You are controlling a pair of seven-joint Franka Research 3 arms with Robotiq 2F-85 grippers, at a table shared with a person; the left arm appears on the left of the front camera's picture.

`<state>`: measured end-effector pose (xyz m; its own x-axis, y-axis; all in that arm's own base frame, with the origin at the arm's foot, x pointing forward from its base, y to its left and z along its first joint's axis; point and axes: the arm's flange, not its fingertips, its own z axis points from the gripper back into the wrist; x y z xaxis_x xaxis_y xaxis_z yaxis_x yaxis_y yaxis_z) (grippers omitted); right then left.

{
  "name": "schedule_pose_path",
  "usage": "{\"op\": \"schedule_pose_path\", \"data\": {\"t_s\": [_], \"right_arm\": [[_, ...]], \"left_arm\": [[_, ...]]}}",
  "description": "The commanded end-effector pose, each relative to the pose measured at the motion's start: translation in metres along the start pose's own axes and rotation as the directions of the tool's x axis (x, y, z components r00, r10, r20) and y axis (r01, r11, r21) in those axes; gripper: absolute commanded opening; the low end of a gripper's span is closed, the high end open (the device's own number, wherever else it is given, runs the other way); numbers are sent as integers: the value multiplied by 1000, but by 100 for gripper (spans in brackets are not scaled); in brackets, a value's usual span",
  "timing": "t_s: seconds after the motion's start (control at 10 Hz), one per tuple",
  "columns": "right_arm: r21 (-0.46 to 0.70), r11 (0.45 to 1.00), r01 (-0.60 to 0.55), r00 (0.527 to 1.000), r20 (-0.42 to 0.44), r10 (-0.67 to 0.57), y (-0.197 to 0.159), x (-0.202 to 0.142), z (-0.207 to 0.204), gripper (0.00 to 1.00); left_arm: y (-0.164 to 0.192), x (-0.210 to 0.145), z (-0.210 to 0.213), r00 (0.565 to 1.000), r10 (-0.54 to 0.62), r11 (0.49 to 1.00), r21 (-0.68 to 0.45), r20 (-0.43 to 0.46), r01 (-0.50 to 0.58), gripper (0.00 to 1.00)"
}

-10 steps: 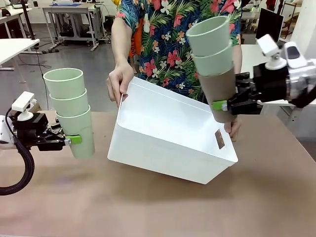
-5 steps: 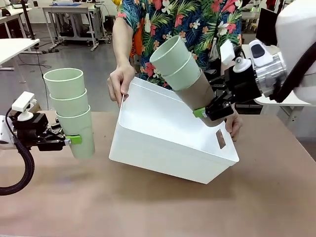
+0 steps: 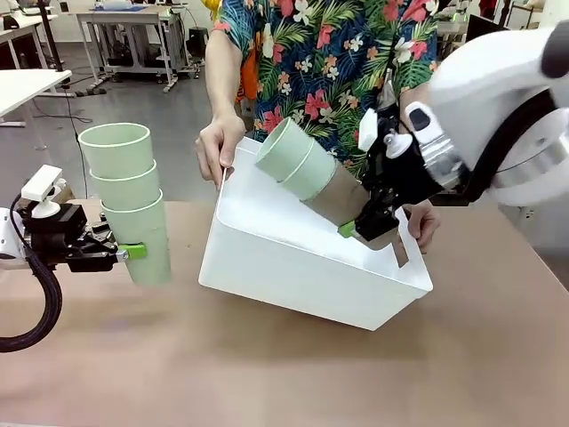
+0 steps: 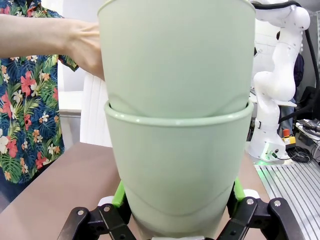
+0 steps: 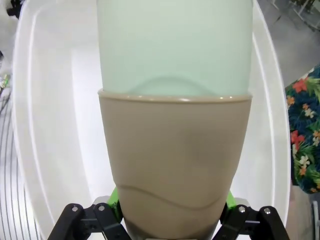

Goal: Stack the cups and store them in the basket.
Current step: Place the stack of Reusable plastic cups into the Pantry Basket.

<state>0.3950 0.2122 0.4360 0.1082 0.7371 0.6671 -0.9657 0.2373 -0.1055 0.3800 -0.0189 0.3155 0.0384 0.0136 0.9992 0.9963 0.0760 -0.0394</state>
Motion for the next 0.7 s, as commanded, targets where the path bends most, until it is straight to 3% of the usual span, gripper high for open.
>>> {"op": "schedule_pose_path", "data": {"t_s": [0.0,0.6], "right_arm": [[-6,999,33,998,-54,-33,-10,11,-13,83],[15,1000,1,984,-179,1,12,-15,-26,83]], "left_arm": [[0,6,-1,1000,-4,1000,-3,7,4,87],[0,6,-1,1000,-4,1000,-3,7,4,87]]}}
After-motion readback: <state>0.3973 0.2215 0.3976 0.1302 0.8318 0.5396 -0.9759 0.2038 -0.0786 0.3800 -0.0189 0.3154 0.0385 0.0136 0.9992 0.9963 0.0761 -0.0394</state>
